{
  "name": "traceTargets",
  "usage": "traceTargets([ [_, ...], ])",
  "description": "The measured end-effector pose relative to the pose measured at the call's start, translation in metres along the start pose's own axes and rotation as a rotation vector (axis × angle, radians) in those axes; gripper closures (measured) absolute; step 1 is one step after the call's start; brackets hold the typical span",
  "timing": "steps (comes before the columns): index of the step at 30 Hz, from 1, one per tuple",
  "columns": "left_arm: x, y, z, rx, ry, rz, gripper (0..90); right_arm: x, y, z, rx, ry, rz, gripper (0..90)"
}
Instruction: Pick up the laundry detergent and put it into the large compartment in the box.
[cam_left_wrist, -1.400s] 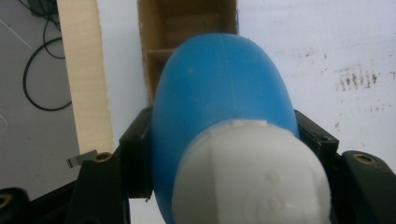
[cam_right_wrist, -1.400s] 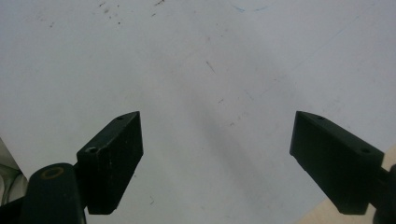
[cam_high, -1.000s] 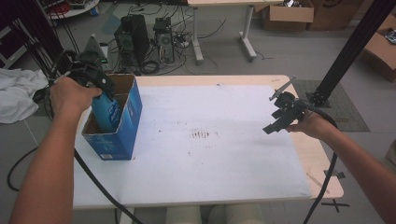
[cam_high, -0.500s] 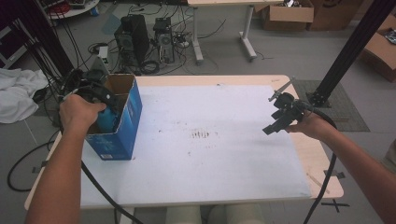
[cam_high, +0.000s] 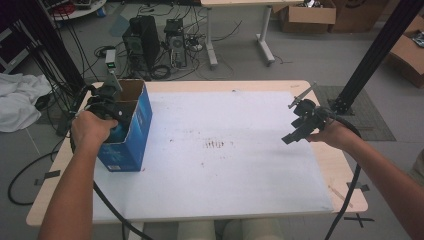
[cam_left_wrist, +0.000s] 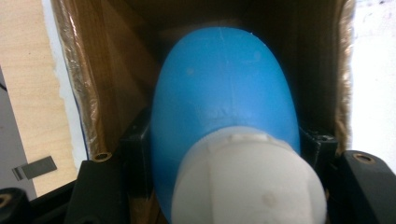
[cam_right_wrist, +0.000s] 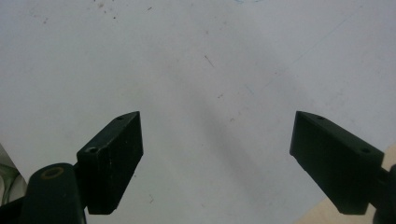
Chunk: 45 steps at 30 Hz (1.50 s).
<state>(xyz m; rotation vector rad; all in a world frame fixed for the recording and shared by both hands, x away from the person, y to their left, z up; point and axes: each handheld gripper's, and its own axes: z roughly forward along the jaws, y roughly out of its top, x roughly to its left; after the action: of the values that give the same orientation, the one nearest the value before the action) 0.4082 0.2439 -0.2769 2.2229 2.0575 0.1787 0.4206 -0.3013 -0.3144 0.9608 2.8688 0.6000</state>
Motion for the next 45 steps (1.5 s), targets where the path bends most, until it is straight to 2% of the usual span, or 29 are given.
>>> traceTargets([
  [16,0.006,-0.002,0.002,-0.012,-0.017,-0.025,37.5,0.002,0.001,0.002,0.006,0.001,-0.008,17.3],
  [20,0.008,-0.002,-0.003,-0.033,-0.03,-0.046,36.2,0.002,0.0,0.004,0.013,0.003,-0.006,17.3],
  [25,0.009,-0.002,-0.012,-0.047,-0.023,-0.037,33.8,0.004,0.001,0.004,0.011,0.004,-0.009,17.3],
  [32,0.01,-0.002,-0.016,-0.046,-0.028,-0.039,28.0,0.005,0.0,0.001,0.007,0.004,-0.01,17.3],
  [45,0.007,0.002,-0.038,-0.078,-0.027,-0.025,27.0,0.006,0.0,-0.001,0.005,0.0,-0.012,17.3],
])
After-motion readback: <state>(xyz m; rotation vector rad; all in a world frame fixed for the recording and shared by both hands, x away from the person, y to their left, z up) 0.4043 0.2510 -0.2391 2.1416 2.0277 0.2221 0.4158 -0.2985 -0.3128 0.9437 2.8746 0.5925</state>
